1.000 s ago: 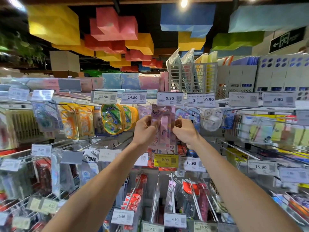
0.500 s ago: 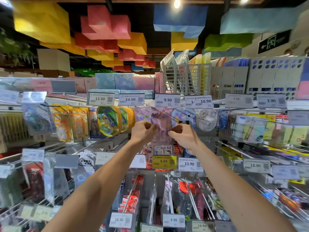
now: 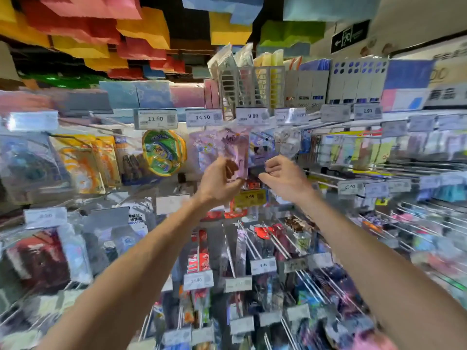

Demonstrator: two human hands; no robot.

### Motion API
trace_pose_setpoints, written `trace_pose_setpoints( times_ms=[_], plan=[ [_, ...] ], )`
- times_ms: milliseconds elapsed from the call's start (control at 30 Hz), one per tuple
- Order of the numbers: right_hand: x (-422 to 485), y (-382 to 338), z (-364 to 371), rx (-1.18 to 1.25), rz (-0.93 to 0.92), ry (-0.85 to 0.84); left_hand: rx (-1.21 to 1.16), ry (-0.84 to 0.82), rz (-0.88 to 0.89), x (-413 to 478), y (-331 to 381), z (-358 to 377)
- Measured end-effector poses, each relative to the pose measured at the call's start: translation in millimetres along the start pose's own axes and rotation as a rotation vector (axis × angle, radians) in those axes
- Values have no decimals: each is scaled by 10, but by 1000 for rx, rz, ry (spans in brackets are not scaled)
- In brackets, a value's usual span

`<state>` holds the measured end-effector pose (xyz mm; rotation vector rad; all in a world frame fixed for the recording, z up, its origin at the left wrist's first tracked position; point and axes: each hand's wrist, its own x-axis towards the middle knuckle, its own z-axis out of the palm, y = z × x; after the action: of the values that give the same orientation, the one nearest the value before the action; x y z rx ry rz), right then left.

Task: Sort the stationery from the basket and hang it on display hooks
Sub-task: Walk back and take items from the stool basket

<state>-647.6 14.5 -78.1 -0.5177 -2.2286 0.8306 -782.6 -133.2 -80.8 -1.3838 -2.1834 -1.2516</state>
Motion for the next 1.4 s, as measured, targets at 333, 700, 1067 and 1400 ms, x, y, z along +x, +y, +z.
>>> trace_pose_setpoints(
  times_ms=[333,700,1067,1400],
  plan=[
    [-2111,393,-402,-240,328,71,-83,-657,266,-1190,732,735],
    [-5813,264,-1635,-498,972,482,-276,-1312,775,-3621,3186,1972],
    [-9774,-1201,-2100,-575,1616,960,-408,-1684,1535,-7329,5715,1473],
    [-11721,-2627,-1716,-533,1962,1511,-465,-1828,2114,-9550,6835,354]
  ],
)
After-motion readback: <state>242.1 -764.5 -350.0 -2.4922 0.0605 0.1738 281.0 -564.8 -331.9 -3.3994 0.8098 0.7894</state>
